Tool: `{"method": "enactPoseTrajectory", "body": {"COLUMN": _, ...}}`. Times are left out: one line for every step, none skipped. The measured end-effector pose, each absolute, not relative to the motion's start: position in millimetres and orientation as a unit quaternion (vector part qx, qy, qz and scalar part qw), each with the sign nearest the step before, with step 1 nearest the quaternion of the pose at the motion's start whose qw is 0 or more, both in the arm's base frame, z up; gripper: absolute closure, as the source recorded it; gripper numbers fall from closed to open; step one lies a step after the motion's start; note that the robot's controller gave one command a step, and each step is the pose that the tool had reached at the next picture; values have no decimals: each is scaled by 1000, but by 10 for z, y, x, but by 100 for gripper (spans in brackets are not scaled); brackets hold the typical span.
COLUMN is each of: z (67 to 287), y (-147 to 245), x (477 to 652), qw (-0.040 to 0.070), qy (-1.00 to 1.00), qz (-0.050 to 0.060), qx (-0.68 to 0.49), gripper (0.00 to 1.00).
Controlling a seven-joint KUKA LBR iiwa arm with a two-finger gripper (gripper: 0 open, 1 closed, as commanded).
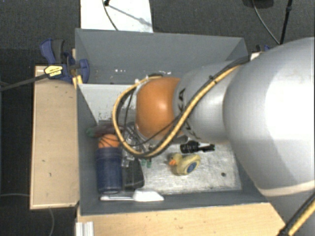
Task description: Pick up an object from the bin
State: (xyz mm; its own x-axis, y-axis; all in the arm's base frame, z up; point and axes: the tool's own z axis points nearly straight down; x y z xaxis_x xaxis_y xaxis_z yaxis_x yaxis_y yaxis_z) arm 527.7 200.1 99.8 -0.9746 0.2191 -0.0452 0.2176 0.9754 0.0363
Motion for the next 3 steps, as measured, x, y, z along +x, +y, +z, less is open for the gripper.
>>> {"method": "enactPoseTrajectory", "body": {"z": 998, "y": 2001, "x": 5277, "qw": 24, "qy": 993, "qz": 16, "qx": 111, "gripper": 100}}
{"method": "enactPoseTrajectory", "body": {"z": 998, "y": 2001, "x": 5277, "qw": 25, "qy": 993, "qz": 16, "qx": 112, "gripper": 100}}
{"method": "enactPoseTrajectory", "body": {"z": 998, "y": 2001, "x": 5277, "qw": 25, "qy": 993, "qz": 16, "qx": 112, "gripper": 100}}
